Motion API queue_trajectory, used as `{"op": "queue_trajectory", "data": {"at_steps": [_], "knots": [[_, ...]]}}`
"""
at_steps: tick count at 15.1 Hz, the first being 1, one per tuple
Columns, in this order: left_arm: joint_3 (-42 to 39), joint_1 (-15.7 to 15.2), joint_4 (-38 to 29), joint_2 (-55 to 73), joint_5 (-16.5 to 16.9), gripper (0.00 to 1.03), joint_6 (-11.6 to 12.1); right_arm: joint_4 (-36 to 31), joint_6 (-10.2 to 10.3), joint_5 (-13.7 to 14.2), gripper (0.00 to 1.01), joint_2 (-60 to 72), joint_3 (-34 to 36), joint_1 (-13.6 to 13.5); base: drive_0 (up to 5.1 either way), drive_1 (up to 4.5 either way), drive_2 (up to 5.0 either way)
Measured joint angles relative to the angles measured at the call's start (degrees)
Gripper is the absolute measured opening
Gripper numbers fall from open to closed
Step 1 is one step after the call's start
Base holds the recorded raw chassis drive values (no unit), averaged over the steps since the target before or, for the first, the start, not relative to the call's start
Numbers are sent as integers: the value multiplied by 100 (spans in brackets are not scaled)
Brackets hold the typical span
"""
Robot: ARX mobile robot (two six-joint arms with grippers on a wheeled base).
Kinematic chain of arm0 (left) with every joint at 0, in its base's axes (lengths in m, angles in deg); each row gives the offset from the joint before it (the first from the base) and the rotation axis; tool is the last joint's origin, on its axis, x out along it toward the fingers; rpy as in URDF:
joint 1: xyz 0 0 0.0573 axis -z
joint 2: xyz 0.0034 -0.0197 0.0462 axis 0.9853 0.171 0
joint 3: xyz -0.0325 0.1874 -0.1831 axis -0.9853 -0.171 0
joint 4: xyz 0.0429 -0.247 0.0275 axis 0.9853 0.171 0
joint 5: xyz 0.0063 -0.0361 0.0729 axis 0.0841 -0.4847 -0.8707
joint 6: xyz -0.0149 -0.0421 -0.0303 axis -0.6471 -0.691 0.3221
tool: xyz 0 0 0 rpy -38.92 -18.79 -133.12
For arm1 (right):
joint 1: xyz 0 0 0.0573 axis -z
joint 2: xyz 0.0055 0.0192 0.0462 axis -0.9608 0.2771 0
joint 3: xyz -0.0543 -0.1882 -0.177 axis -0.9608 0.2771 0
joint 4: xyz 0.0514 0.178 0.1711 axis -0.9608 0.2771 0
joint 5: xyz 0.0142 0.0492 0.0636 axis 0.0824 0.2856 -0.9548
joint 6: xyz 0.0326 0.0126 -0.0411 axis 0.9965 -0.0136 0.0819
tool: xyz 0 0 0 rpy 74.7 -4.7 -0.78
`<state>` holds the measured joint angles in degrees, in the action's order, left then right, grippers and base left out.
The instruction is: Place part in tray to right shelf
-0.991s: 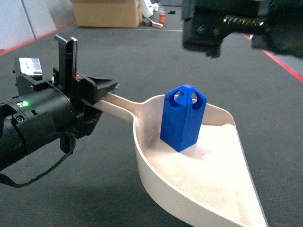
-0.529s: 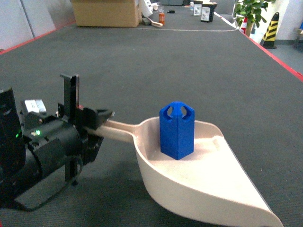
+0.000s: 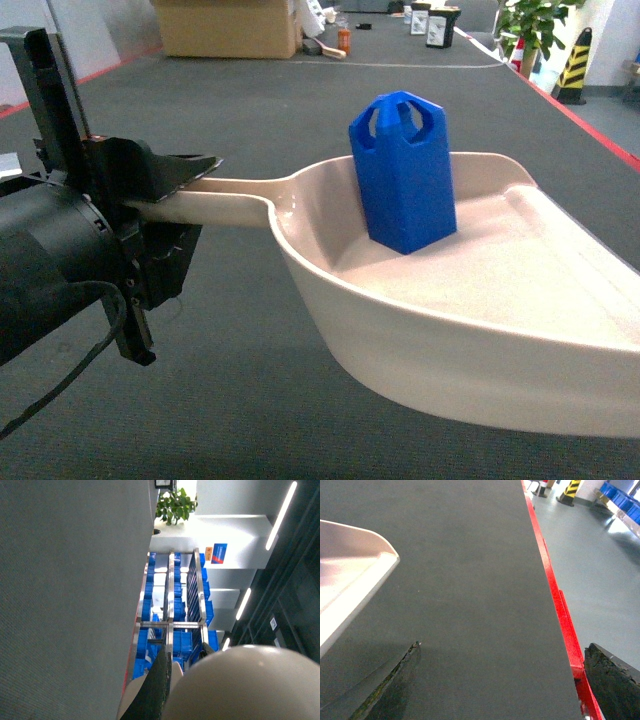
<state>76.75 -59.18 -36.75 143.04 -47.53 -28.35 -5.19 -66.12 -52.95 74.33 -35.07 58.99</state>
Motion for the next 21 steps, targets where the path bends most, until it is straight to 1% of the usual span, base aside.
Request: {"op": "queue_trajectory", "data": {"at_steps": [1, 3, 4, 5, 6, 7, 8, 9, 10, 11, 13, 14, 21], "knots": [[-2, 22, 46, 4, 31, 13, 72, -2, 76, -24, 98, -63, 116, 66, 0, 0, 0], [-9, 31, 50, 15, 11, 13, 98, -87, 120, -61, 98, -85, 195, 70, 0, 0, 0], [-9, 31, 46, 15, 13, 13, 101, -1252, 341, -581, 88, -295, 605, 245, 0, 0, 0], [-11, 11, 48, 15, 7, 13, 105, -1950, 535, -970, 75, -623, 1040, 431, 0, 0, 0], [-11, 0, 46, 15, -7, 13, 109, -2153, 638, -1152, 62, -765, 1241, 603, 0, 0, 0], [-11, 11, 42, 15, 15, 13, 109, -2133, 702, -1283, 49, -890, 1353, 715, 0, 0, 0], [-11, 26, 48, 15, 15, 13, 111, -2094, 710, -1405, 37, -1034, 1475, 800, 0, 0, 0], [-11, 26, 46, 15, 17, 13, 111, -2070, 713, -1425, 44, -1095, 1515, 835, 0, 0, 0], [-11, 22, 44, 15, 11, 13, 111, -2076, 721, -1432, 55, -1097, 1515, 835, 0, 0, 0], [-11, 20, 46, 15, 9, 13, 116, -2072, 721, -1432, 68, -1097, 1515, 835, 0, 0, 0], [-11, 2, 44, 15, 4, 13, 127, -2085, 721, -1464, 94, -1097, 1515, 835, 478, -234, -234], [-11, -13, 46, 15, -31, 13, 129, -2081, 728, -1467, 99, -1097, 1515, 835, 479, -235, -235], [-11, 0, 46, 20, 13, 13, 153, -2085, 726, -1467, 98, -1097, 1515, 835, 496, -249, -249]]}}
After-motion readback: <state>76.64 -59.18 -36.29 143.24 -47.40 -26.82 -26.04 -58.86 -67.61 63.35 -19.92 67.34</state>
